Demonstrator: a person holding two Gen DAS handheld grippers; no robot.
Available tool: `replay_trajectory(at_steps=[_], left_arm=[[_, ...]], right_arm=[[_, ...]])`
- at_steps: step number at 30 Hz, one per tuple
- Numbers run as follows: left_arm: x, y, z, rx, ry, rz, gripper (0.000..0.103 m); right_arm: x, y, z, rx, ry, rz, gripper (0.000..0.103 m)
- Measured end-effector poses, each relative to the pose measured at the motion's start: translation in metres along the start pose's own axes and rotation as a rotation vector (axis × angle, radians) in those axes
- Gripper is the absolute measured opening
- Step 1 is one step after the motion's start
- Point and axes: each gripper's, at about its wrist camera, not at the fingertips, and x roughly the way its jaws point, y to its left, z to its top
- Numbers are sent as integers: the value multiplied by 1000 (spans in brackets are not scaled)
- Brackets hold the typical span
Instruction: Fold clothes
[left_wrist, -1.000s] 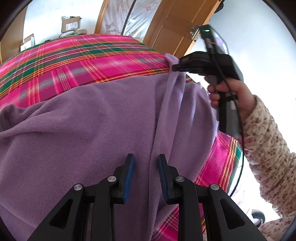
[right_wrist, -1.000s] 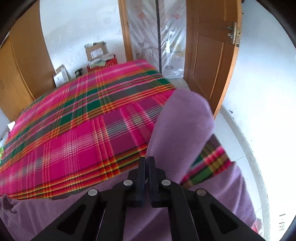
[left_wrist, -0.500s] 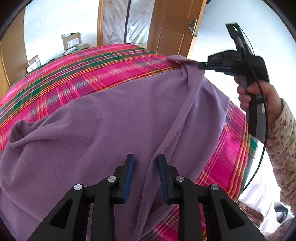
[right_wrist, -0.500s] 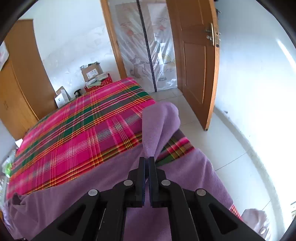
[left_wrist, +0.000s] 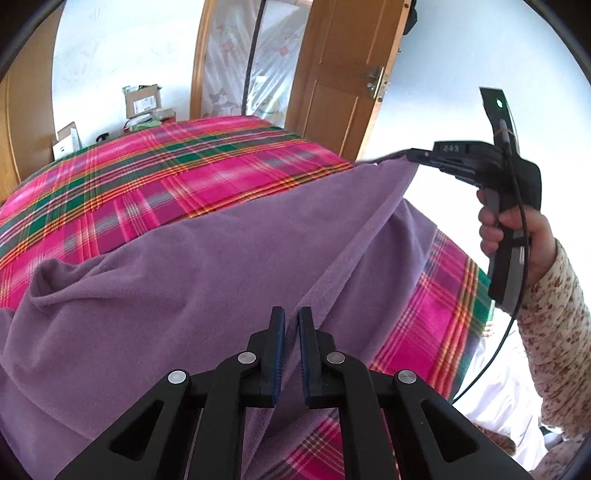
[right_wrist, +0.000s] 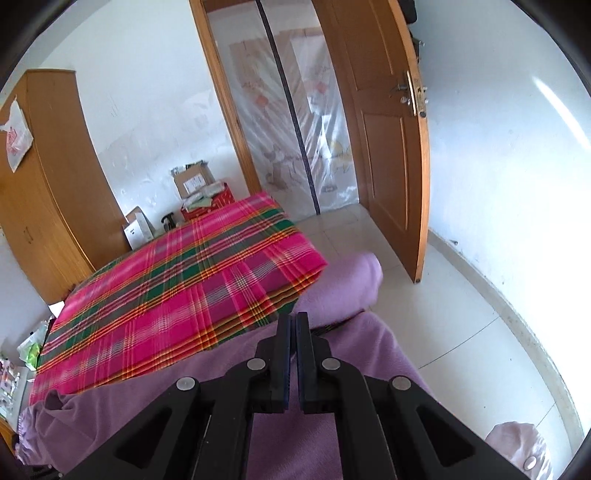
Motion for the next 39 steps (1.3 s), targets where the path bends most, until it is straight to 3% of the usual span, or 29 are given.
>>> replay_trajectory(at_steps=[5,9,19,26,31,39], left_arm=[[-5,-6,-5,24,7,-40,8],[1,-14,-14,44,58,-58,8],[7,-16,-27,52,114,-55,8],[9,-16,-31,49,131,-57,8],[15,-13,-32,42,161,-64,8],[18,-1,-26,2,175,-120,8]], right_arm=[[-15,-12,-7,24,-11,-1,3],[-17,-30,-22,77,10,-11,3],[-1,-65,-62,189,88,-29,3],[-13,-72,-66,201,51,-10,3],[5,-86,-74,260,140,2,4],[0,-109,-68,306,128,-32,7]])
